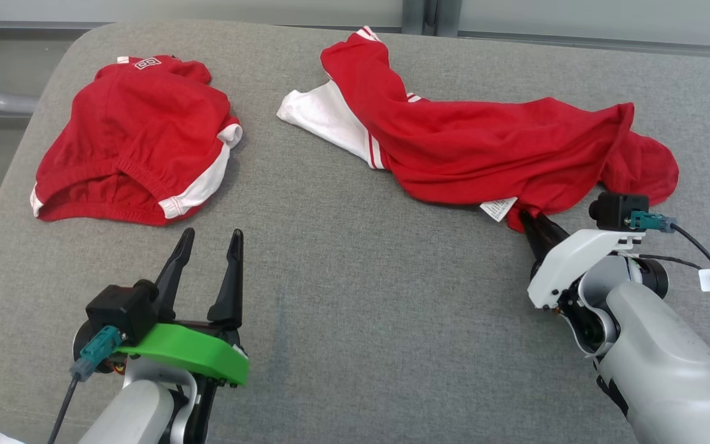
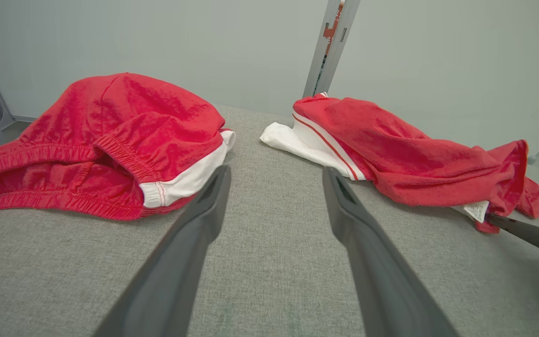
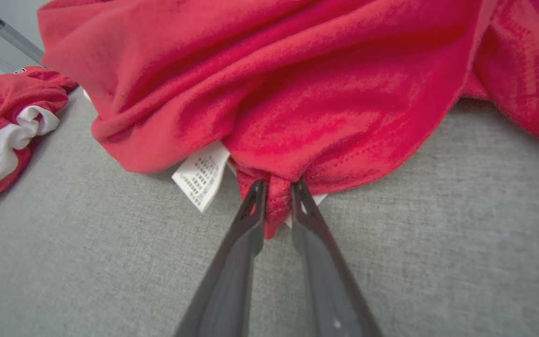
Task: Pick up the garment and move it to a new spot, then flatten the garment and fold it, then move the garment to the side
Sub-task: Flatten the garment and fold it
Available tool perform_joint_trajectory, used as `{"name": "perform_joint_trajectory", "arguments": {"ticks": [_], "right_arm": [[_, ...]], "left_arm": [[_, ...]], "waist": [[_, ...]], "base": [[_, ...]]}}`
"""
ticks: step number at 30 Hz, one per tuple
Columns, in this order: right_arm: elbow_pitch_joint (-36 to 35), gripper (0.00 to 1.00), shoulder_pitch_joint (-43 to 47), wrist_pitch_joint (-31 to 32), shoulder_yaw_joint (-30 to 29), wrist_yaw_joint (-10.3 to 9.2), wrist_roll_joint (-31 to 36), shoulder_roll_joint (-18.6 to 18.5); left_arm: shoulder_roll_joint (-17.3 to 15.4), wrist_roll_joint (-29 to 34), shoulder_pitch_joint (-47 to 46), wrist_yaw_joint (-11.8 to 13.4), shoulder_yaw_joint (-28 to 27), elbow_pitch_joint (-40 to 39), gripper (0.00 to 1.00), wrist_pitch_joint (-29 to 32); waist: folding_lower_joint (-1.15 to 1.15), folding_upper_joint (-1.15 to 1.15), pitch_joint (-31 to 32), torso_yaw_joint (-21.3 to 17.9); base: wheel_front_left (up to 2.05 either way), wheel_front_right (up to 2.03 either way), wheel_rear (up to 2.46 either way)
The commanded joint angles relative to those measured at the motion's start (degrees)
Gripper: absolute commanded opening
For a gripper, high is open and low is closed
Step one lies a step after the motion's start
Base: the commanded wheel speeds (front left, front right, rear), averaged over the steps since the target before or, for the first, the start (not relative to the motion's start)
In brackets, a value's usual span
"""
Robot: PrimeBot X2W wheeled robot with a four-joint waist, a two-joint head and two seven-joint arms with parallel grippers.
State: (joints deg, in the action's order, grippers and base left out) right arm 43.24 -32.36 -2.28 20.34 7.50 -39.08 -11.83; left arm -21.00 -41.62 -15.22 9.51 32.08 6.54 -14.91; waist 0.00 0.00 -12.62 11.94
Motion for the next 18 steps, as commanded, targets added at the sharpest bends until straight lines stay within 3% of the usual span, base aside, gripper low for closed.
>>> {"name": "perform_joint_trajectory", "arguments": {"ticks": [1, 9, 18], "right_arm": [[0.9, 0.00, -0.5, -0.5, 0.0, -0.02, 0.6, -0.3], [0.3, 0.00, -0.8, -3.9, 1.4, -0.02, 3.6, -1.6], [-15.0, 0.00, 5.3, 3.0, 3.9, -0.04, 5.3, -9.5]], "left_arm": [[0.2, 0.5, 0.5, -0.3, -0.1, 0.4, 1.00, -0.3], [0.6, 0.6, 1.7, -0.6, -0.5, 1.6, 1.00, -0.3], [0.6, 0.5, 4.6, 0.3, -2.3, 1.7, 1.00, -0.3]], "waist": [[0.00, 0.00, 0.2, -0.2], [0.00, 0.00, 2.1, -3.6], [0.00, 0.00, 5.6, -10.6]], "base": [[0.00, 0.00, 0.00], [0.00, 0.00, 0.00], [0.00, 0.00, 0.00]]}}
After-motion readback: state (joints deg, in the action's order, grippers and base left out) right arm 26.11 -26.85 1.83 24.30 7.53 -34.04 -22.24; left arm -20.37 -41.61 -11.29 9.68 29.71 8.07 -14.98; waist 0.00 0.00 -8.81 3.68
